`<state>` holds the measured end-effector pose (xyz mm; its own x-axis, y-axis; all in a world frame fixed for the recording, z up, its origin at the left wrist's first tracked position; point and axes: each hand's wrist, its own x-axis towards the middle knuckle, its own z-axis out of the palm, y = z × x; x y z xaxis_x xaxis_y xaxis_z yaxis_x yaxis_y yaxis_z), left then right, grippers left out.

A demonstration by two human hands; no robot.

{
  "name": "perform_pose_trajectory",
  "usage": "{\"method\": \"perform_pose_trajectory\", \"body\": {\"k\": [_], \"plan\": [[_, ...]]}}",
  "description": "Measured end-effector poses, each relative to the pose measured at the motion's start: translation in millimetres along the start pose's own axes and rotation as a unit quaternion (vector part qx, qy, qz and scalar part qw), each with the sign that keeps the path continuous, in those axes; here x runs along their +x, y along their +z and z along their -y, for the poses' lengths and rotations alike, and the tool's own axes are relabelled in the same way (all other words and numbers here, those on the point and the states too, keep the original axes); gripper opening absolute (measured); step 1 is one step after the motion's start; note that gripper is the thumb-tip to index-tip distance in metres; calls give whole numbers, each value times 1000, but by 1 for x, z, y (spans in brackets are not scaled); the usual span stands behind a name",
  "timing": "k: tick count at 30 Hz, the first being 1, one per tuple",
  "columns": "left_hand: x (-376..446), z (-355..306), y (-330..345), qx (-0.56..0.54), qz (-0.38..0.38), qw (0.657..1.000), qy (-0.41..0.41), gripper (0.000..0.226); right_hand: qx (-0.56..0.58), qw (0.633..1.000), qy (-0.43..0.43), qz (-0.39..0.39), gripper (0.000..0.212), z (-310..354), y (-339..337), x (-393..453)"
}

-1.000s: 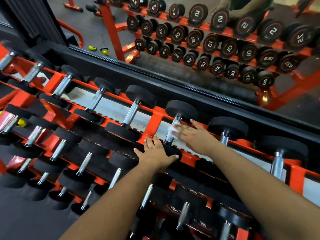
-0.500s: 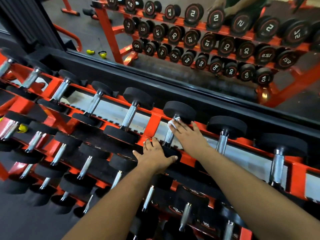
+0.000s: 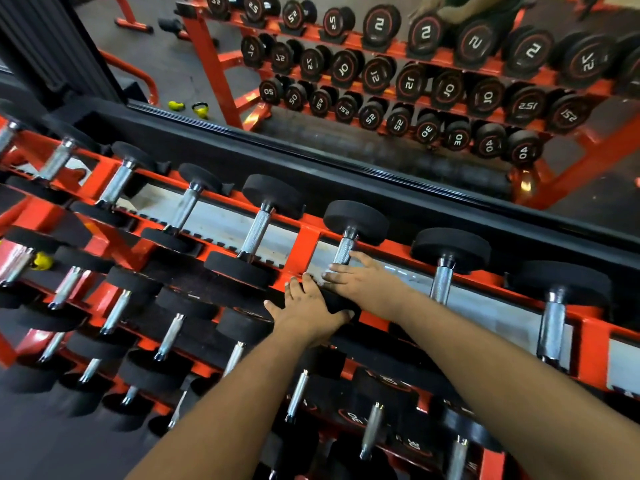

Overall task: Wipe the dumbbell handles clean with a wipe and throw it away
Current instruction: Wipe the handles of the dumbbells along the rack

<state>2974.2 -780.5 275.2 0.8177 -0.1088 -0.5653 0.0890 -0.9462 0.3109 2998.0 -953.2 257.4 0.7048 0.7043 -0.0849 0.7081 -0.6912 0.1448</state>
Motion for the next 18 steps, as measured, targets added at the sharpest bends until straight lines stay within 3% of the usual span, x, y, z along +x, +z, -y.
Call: {"method": "perform_pose_trajectory", "body": {"k": [2,5,6,8,9,10,12,13,14,15,18], "plan": [[0,0,0,0,-3,1000,2,126,35,999,20,15,52,-5,3,-11],[-1,1,-2,5,0,1000,7,125,33,993,37,108,50,-12,8,-30],[-1,2,-3,7,3,1000,7,125,36,991,66,107,49,-14,5,-36],[-1,1,-3,14,10,1000,8,125,116,968,213,58,47,-16,2,-42],[-1,0,-3,17,8,1000,9,125,192,932,308,13,44,-16,3,-40],[-2,0,-3,16,7,1000,9,125,285,873,395,-30,40,-14,4,-34],[-3,-1,-3,13,4,1000,10,124,494,697,510,-101,31,-2,3,-16],[-3,-1,-3,13,3,1000,10,124,573,610,536,-106,27,7,2,-6],[-4,0,-3,12,2,1000,10,124,626,546,550,-89,21,16,0,2],[-4,-1,-3,11,1,1000,9,123,665,498,553,-67,17,23,-3,10],[-3,-1,-4,8,4,1000,4,123,725,404,556,-53,11,19,-10,31]]}}
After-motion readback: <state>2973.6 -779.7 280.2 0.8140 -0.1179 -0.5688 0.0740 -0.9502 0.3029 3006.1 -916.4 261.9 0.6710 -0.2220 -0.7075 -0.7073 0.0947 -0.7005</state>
